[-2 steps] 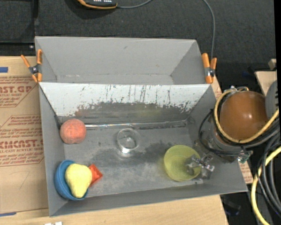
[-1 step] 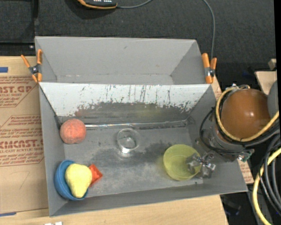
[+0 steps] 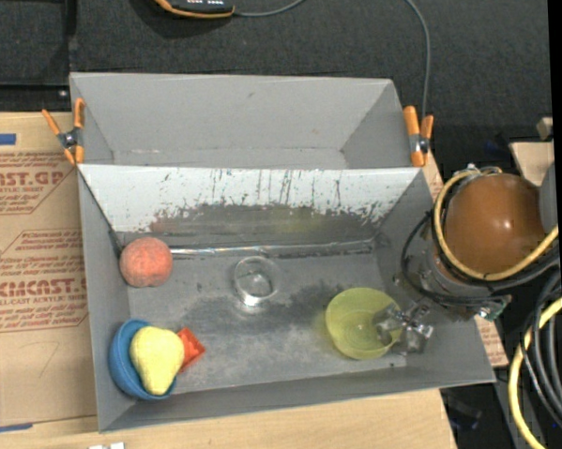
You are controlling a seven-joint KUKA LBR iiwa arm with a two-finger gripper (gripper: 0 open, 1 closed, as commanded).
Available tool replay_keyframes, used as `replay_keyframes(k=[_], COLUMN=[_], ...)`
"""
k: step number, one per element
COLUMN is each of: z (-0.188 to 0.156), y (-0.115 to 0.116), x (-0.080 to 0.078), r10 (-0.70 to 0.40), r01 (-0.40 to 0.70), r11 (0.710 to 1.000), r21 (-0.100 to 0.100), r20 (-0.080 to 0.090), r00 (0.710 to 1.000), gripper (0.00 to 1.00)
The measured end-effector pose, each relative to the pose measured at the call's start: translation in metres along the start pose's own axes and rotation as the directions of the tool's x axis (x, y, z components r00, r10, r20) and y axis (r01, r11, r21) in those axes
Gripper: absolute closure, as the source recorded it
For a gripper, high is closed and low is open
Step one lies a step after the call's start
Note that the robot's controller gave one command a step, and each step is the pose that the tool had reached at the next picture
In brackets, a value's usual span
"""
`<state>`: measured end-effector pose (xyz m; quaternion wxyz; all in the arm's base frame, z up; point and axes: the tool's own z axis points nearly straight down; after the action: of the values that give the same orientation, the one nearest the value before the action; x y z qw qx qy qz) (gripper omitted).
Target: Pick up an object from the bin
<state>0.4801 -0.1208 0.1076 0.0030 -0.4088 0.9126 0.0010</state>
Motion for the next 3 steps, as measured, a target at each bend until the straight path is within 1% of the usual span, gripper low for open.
replay_keyframes(k=[1,2,3], z=[-0.006,-0.014,-0.035], y=[0.000,0.001,0.002], x=[0.000,0.000,0.000], r10=[0.000,0.000,0.000], r01=[0.000,0.000,0.000], r11=[1.000,1.000,1.000], r21=[0.000,-0.005,-0.009], r20=[0.000,-0.002,-0.003], r00=[1.000,1.000,1.000], gripper=[1.00,1.00,1.00])
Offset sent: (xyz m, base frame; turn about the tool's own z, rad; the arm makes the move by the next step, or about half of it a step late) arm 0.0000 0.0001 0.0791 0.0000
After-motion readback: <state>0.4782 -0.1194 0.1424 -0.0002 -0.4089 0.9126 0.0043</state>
